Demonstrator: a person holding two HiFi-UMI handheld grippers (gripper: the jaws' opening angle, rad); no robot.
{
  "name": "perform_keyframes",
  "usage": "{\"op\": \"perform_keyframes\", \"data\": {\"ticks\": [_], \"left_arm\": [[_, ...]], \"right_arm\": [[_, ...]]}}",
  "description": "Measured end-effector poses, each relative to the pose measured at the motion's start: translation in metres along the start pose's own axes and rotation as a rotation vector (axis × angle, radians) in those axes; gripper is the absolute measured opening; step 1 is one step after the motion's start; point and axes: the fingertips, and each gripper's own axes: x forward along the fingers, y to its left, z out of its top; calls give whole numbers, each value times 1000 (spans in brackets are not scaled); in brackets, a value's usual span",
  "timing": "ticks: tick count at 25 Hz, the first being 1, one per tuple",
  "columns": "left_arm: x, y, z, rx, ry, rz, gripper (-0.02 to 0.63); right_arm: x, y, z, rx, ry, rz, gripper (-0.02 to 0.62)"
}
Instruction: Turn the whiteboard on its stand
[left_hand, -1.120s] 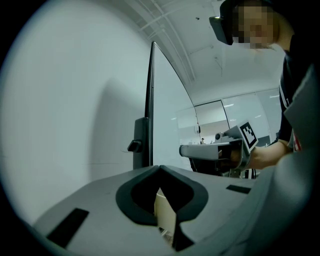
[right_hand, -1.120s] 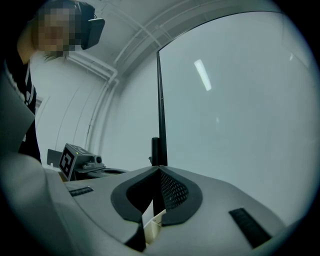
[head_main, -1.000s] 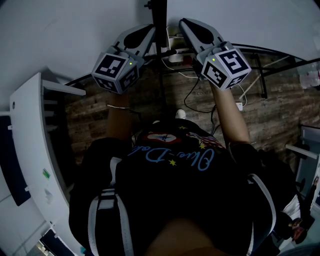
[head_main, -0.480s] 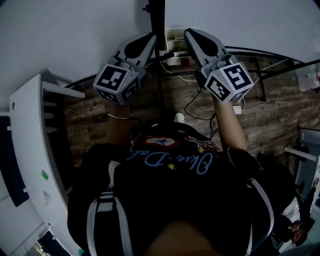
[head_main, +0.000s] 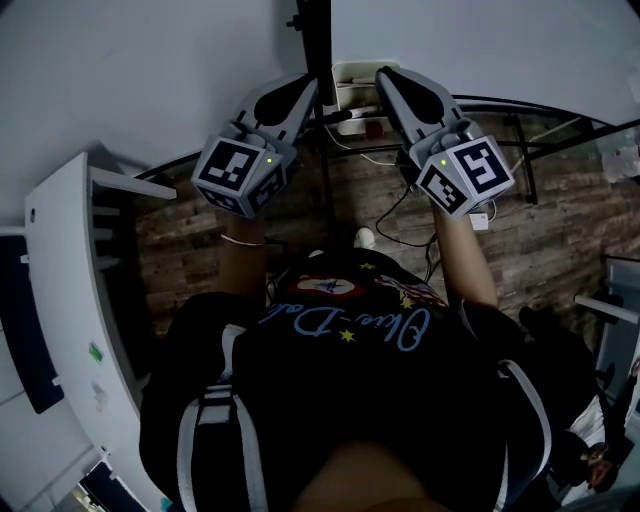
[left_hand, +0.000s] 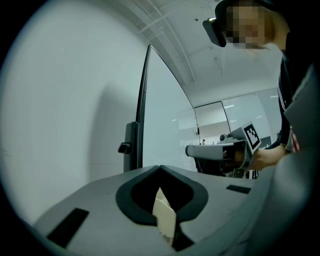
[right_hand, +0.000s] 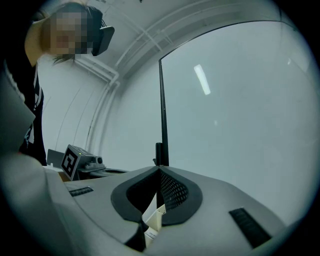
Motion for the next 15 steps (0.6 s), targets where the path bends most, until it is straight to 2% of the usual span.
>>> {"op": "perform_keyframes", "data": {"ticks": [15], "left_arm": [[1,2,0,1,-1,1,8]], "right_arm": [[6,2,1,12,2,23,23]]}}
